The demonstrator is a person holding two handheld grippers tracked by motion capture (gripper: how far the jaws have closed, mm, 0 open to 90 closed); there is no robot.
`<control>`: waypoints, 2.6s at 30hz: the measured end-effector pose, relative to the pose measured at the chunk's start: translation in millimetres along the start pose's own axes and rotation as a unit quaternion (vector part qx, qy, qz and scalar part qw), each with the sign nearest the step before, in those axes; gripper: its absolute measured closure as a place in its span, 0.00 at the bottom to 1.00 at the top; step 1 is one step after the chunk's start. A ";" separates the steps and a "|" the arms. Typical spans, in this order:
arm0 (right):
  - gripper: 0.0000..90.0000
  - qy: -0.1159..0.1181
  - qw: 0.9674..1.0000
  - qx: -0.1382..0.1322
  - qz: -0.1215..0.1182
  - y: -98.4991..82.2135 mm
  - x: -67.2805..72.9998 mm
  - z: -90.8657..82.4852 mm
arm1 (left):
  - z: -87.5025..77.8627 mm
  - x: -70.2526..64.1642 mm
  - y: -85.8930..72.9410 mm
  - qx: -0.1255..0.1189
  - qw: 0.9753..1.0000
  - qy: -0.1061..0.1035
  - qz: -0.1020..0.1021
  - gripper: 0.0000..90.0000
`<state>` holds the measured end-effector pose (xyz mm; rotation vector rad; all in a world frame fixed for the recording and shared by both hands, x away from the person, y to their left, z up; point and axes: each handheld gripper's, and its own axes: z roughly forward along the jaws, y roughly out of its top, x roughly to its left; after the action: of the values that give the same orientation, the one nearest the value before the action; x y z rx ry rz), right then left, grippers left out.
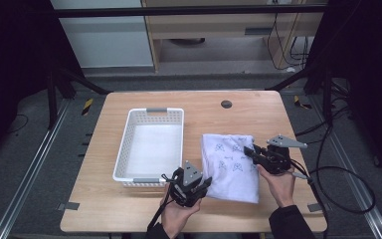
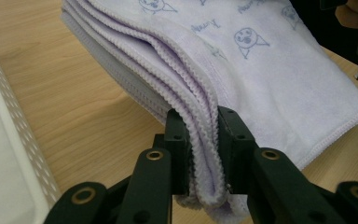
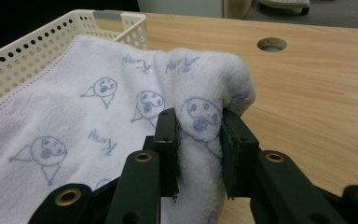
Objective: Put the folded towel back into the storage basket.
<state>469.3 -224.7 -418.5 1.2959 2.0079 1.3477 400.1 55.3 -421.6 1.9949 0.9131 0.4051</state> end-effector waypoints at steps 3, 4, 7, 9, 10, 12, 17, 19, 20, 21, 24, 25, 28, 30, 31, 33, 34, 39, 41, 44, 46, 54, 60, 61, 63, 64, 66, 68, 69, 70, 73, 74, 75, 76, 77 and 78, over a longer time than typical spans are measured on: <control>0.79 0.001 1.000 -0.005 0.000 2.3 1.4 -0.9 | -2.9 1.7 2.4 -0.004 1.000 -0.001 0.000 0.83; 0.79 0.001 1.000 -0.008 -0.002 4.9 2.9 -1.3 | -3.7 2.3 3.2 -0.004 1.000 -0.001 0.001 0.83; 0.79 0.001 1.000 -0.012 -0.006 7.9 4.7 -1.3 | -7.6 4.5 6.4 -0.007 1.000 0.002 0.004 0.83; 0.79 0.002 1.000 -0.015 -0.008 11.4 6.8 -0.8 | -10.7 6.8 8.4 -0.009 1.000 0.003 0.004 0.83; 0.79 0.004 1.000 -0.017 -0.006 12.7 7.4 -0.6 | -11.6 7.6 8.9 -0.010 1.000 0.003 0.003 0.83; 0.79 0.004 1.000 -0.019 -0.009 15.2 8.9 -0.3 | -14.5 10.1 10.6 -0.012 1.000 0.003 0.001 0.83; 0.79 0.001 0.999 -0.029 -0.014 23.6 17.1 0.5 | -20.3 12.8 11.7 -0.023 1.000 0.008 0.003 0.83; 0.79 0.001 0.999 -0.030 -0.015 24.5 17.9 0.6 | -22.7 14.4 12.5 -0.026 1.000 0.010 0.002 0.83; 0.79 0.002 0.999 -0.031 -0.016 25.9 19.3 0.9 | -24.1 15.5 13.2 -0.027 1.000 0.011 0.002 0.83; 0.79 0.002 0.999 -0.033 -0.017 27.0 20.4 1.2 | -25.7 16.7 14.2 -0.028 1.000 0.011 0.002 0.83; 0.79 0.005 0.999 -0.039 -0.016 30.7 23.0 2.5 | -30.8 19.8 17.5 -0.032 0.999 0.015 0.004 0.83; 0.79 0.006 0.999 -0.042 -0.014 34.2 24.6 3.2 | -32.2 20.3 18.3 -0.034 0.999 0.016 0.003 0.83; 0.79 0.009 0.999 -0.046 -0.014 38.0 26.9 3.6 | -38.2 24.0 21.8 -0.039 0.999 0.019 0.005 0.83; 0.79 0.009 0.999 -0.050 -0.017 42.2 30.7 4.6 | -41.5 26.3 23.3 -0.042 0.999 0.021 0.004 0.82; 0.79 0.009 0.999 -0.051 -0.018 43.7 32.0 4.9 | -43.8 28.0 23.9 -0.044 0.999 0.022 0.004 0.83; 0.79 0.010 0.998 -0.053 -0.021 47.6 35.4 5.5 | -47.5 30.7 24.6 -0.049 0.999 0.023 0.003 0.83; 0.79 0.012 0.998 -0.055 -0.022 49.6 37.1 5.8 | -49.4 31.9 24.8 -0.049 0.998 0.025 0.003 0.83; 0.79 0.015 0.998 -0.061 -0.028 58.7 46.3 7.9 | -58.6 36.5 24.1 -0.063 0.997 0.033 0.006 0.83; 0.79 0.014 0.997 -0.062 -0.032 61.7 49.5 9.4 | -61.4 38.5 24.3 -0.065 0.997 0.036 0.004 0.83; 0.79 0.016 0.997 -0.064 -0.035 66.1 54.0 11.5 | -65.0 41.5 24.5 -0.066 0.997 0.041 0.005 0.83; 0.79 0.019 0.997 -0.068 -0.035 68.7 56.6 13.2 | -68.0 44.2 24.6 -0.069 0.997 0.043 0.002 0.83; 0.79 0.022 0.996 -0.070 -0.042 79.1 70.8 22.0 | -79.3 57.0 23.5 -0.077 0.995 0.056 -0.004 0.82; 0.79 0.026 0.996 -0.074 -0.052 85.9 81.5 28.8 | -87.8 65.8 21.5 -0.082 0.995 0.063 -0.008 0.82; 0.79 0.026 0.996 -0.073 -0.052 86.3 82.4 29.2 | -88.9 67.2 20.9 -0.083 0.994 0.064 -0.010 0.82; 0.79 0.029 0.996 -0.074 -0.049 87.8 84.8 32.2 | -91.2 70.0 20.1 -0.084 0.994 0.065 -0.012 0.82; 0.79 0.030 0.996 -0.074 -0.050 88.2 85.6 33.4 | -92.1 71.3 19.7 -0.084 0.994 0.067 -0.012 0.82; 0.79 0.031 0.996 -0.073 -0.049 89.5 88.4 36.7 | -93.9 73.7 18.8 -0.084 0.994 0.067 -0.013 0.82; 0.79 0.031 0.996 -0.072 -0.051 90.5 90.7 38.9 | -95.7 76.1 17.6 -0.085 0.994 0.070 -0.014 0.82; 0.79 0.031 0.996 -0.071 -0.052 91.1 92.2 40.1 | -96.6 77.5 17.0 -0.085 0.994 0.070 -0.015 0.82; 0.79 0.032 0.995 -0.072 -0.053 91.7 93.6 41.4 | -97.4 78.7 16.2 -0.085 0.994 0.071 -0.015 0.82; 0.79 0.040 0.996 -0.071 -0.043 92.8 94.5 45.1 | -100.2 82.3 14.8 -0.088 0.993 0.073 -0.020 0.82; 0.79 0.039 0.996 -0.071 -0.044 93.1 95.7 46.4 | -100.8 83.2 14.5 -0.088 0.993 0.075 -0.020 0.82; 0.79 0.039 0.996 -0.070 -0.047 93.5 97.4 47.6 | -101.2 83.8 14.3 -0.089 0.993 0.076 -0.022 0.82; 0.79 0.038 0.996 -0.070 -0.050 94.0 98.6 48.6 | -102.1 85.2 13.8 -0.089 0.993 0.077 -0.023 0.82; 0.79 0.038 0.995 -0.071 -0.053 95.0 100.5 50.2 | -103.1 86.6 13.2 -0.090 0.993 0.078 -0.024 0.82; 0.79 0.040 0.995 -0.071 -0.053 95.9 102.1 51.3 | -104.3 88.2 12.7 -0.090 0.992 0.079 -0.025 0.82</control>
<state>501.8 -101.0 -341.6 1.0733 1.9624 1.4828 404.4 176.8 -358.2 1.7907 0.9863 0.6024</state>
